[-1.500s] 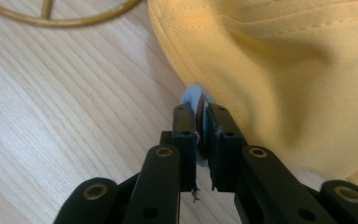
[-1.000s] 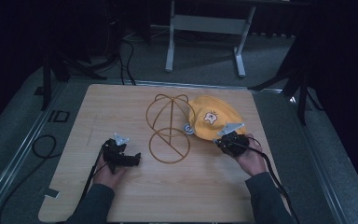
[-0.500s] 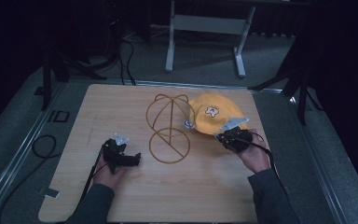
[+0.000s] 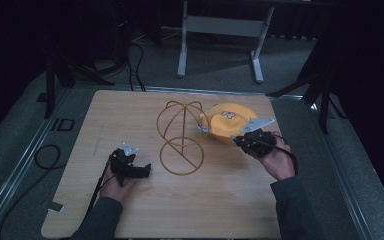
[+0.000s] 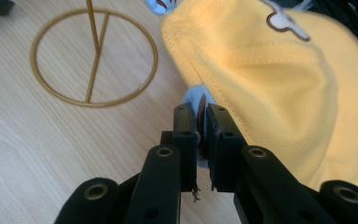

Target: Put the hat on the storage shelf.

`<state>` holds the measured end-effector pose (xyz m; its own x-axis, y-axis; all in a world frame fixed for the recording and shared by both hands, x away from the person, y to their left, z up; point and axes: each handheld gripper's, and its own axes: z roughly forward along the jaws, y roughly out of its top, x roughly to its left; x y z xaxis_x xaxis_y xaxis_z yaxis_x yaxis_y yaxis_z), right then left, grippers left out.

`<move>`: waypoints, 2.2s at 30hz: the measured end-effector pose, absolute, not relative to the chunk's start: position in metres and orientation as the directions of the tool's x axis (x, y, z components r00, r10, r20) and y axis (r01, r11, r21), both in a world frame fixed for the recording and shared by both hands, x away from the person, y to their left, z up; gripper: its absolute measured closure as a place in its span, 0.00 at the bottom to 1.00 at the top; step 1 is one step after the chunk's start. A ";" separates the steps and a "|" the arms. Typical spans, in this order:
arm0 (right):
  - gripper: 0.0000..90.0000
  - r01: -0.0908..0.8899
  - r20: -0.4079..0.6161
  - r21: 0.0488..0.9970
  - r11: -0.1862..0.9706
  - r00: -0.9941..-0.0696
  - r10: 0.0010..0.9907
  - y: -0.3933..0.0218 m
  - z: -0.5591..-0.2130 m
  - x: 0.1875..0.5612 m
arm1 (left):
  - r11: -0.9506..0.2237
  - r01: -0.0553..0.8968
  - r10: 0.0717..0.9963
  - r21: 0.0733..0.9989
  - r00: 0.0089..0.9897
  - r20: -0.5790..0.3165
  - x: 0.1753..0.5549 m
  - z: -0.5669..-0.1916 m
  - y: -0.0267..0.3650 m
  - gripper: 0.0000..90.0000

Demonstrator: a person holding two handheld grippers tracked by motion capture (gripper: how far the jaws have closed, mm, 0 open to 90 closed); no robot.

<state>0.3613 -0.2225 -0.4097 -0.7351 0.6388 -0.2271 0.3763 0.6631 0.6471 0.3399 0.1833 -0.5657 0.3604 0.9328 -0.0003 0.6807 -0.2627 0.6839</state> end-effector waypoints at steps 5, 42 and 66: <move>0.93 0.376 -0.222 0.663 0.648 -0.728 0.649 -0.227 -0.401 0.360 | -0.262 0.681 0.933 0.684 0.360 -0.001 0.340 -0.566 0.183 0.00; 0.80 0.469 -0.231 0.520 0.714 -0.727 0.646 -0.235 -0.399 0.383 | -0.262 0.680 0.933 0.685 0.360 0.000 0.340 -0.566 0.183 0.00; 0.77 0.479 -0.224 0.399 0.782 -0.776 0.590 -0.219 -0.398 0.409 | -0.261 0.678 0.933 0.687 0.359 0.000 0.340 -0.566 0.183 0.00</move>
<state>0.4090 -0.2190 -0.3977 -0.7757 0.5900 -0.2240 0.4793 0.7817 0.3990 0.3400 0.1832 -0.5660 0.3589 0.9334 0.0004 0.6785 -0.2612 0.6866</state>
